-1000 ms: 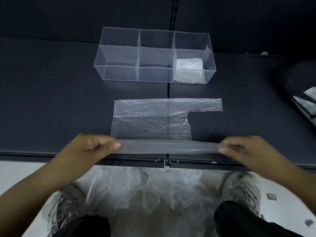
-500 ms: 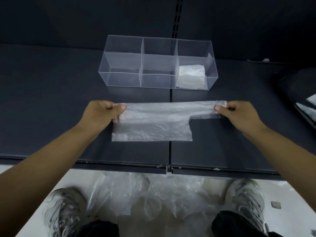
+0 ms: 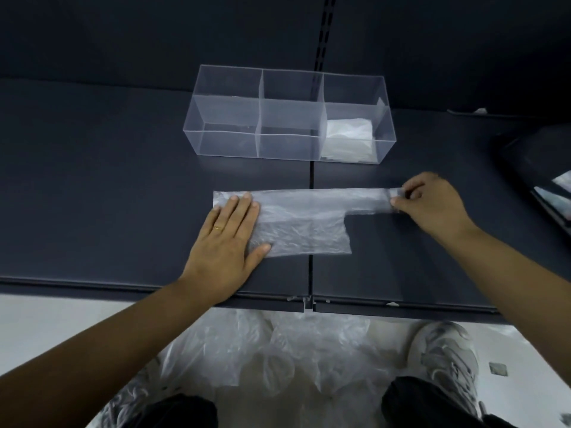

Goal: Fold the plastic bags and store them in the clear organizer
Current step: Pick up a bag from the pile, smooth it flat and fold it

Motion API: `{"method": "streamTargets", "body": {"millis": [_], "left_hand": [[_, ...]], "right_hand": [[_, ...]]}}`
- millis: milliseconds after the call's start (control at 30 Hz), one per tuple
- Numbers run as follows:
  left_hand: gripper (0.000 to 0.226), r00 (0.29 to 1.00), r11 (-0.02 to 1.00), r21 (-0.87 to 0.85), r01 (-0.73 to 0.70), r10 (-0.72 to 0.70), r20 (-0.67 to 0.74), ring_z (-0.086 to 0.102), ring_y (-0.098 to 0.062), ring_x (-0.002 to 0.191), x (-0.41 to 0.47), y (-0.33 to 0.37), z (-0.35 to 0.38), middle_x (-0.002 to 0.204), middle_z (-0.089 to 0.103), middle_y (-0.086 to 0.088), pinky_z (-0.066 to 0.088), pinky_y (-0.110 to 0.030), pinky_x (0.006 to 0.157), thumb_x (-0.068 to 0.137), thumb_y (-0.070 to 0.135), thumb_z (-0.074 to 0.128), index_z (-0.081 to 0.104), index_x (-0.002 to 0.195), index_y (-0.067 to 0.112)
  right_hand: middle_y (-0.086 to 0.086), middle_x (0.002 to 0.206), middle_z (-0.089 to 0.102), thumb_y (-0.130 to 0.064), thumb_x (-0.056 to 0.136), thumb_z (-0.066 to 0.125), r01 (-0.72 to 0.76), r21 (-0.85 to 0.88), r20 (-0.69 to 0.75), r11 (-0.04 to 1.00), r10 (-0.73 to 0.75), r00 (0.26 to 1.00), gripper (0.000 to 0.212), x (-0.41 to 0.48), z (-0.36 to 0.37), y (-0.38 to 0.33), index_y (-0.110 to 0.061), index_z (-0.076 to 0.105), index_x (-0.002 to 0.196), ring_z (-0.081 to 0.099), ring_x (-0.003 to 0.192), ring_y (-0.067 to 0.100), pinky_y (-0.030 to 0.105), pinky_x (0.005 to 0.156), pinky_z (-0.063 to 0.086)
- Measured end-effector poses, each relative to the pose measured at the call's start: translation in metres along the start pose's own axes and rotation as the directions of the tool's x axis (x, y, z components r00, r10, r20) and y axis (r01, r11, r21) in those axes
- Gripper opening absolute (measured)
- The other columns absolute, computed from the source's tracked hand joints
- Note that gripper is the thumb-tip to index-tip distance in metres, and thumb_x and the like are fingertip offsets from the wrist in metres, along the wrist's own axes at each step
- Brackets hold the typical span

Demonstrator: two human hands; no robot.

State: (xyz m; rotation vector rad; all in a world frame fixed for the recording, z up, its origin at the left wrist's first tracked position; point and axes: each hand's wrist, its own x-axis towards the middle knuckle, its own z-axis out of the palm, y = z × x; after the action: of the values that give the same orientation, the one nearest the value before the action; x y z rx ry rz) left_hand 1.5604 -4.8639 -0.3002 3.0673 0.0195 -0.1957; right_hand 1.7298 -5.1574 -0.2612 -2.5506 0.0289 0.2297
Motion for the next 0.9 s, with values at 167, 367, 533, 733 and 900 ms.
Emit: {"method": "streamTargets", "body": {"millis": [167,367,533,733,900], "left_hand": [[0.075,0.999,0.998,-0.042,0.041,-0.042,-0.023,-0.002,-0.025,0.147,-0.018,0.038,0.004,0.160,0.003,-0.009,0.002,-0.043,0.120,0.093,0.060,0.004,0.004,0.151,0.012],[0.080,0.998,0.998,-0.025,0.055,-0.056,-0.033,0.013,-0.030,0.146,-0.032,0.055,0.004,0.157,0.017,-0.015,0.016,-0.048,0.118,0.093,0.061,0.016,0.021,0.149,0.004],[0.093,0.997,0.995,-0.060,0.074,-0.076,-0.026,0.018,-0.030,0.145,-0.035,0.043,0.003,0.156,0.023,-0.016,0.017,-0.050,0.117,0.087,0.072,0.019,0.024,0.149,0.003],[0.117,0.983,0.979,-0.096,0.178,-0.174,0.054,-0.005,-0.022,0.147,-0.045,0.021,0.002,0.161,0.003,-0.011,0.002,-0.048,0.119,0.070,0.089,0.011,0.002,0.152,0.007],[0.104,1.000,0.986,-0.169,0.003,-0.008,-0.030,-0.010,-0.021,0.147,-0.048,0.025,-0.010,0.160,-0.003,-0.009,-0.003,-0.041,0.119,0.079,0.081,0.018,-0.001,0.151,0.008]], "right_hand": [[0.016,0.126,0.051,-0.014,0.084,0.060,0.557,-0.128,-0.054,0.820,-0.567,0.822,0.040,-0.069,0.043,-0.067,-0.010,0.056,0.124,0.048,0.116,0.031,0.045,0.103,0.039],[0.000,0.162,0.000,-0.051,0.099,0.024,0.654,-0.258,0.366,0.711,-0.555,0.748,0.066,-0.096,0.099,-0.067,-0.017,0.006,0.153,-0.008,0.148,0.012,0.035,0.120,-0.007],[0.003,0.161,-0.004,-0.060,0.095,0.013,0.478,-0.483,0.231,0.733,-0.420,0.878,0.074,-0.055,0.066,-0.004,-0.016,0.000,0.153,-0.009,0.148,0.015,0.035,0.118,-0.008],[0.005,0.161,0.003,-0.050,0.096,0.031,0.323,-0.480,0.078,0.816,-0.327,0.942,0.069,-0.037,0.031,0.032,-0.017,0.010,0.153,0.001,0.148,0.021,0.041,0.118,-0.005],[0.002,0.126,0.048,-0.042,0.080,0.067,0.620,-0.119,0.146,0.776,-0.604,0.784,0.038,-0.077,0.018,0.027,-0.023,0.060,0.112,0.046,0.116,0.025,0.036,0.101,0.028]]}}
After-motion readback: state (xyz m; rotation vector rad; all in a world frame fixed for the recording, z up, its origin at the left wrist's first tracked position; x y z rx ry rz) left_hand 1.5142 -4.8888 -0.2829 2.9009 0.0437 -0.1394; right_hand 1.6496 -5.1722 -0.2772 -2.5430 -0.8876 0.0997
